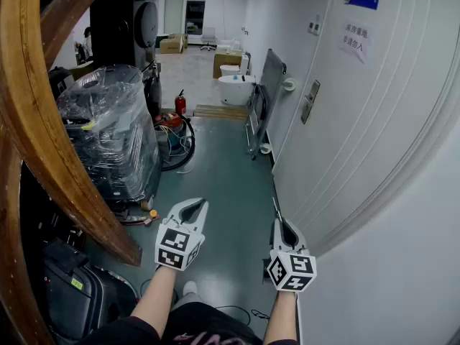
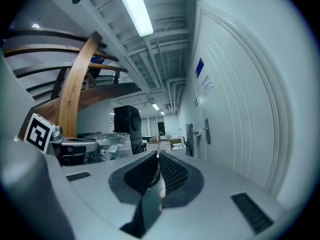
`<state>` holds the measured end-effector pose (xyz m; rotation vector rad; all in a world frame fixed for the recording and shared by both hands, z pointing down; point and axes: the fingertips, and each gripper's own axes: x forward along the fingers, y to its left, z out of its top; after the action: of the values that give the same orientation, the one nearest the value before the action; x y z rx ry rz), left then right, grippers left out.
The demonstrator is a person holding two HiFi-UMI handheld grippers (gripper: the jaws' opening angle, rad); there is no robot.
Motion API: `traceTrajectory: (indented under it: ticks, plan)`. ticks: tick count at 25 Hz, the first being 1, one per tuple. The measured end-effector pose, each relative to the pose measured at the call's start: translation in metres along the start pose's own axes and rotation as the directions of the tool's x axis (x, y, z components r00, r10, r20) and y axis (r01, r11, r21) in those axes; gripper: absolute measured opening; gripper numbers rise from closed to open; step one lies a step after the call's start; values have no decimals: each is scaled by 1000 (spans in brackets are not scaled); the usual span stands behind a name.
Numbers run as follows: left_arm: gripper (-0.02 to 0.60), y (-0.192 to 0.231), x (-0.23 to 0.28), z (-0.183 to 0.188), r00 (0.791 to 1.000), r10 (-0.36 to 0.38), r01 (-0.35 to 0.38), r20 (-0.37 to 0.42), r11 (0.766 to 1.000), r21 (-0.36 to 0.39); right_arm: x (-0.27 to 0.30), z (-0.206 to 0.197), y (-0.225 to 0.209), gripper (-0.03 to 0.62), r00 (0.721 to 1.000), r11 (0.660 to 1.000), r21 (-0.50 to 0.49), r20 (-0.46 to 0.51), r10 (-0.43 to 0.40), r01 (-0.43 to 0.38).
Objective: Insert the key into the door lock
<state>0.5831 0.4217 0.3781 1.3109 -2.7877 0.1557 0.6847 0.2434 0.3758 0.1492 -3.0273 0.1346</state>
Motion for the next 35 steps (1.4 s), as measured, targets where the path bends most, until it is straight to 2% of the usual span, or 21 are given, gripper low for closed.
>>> traceTrajectory:
  ticks: [17, 24, 35]
  plan:
    - [12, 16, 17, -24, 1000, 14, -15, -28, 1000, -27, 27, -18, -1, 80, 1000, 1000, 11, -31, -4, 4]
    - [11, 48, 39, -37, 999, 17, -19, -45, 998, -54, 69, -25, 4, 80, 998, 1000, 0, -57, -21, 21]
    - [12, 131, 85, -20, 998, -31, 28, -49, 999, -43, 164, 6, 37, 80, 999, 999, 24, -32, -23, 23]
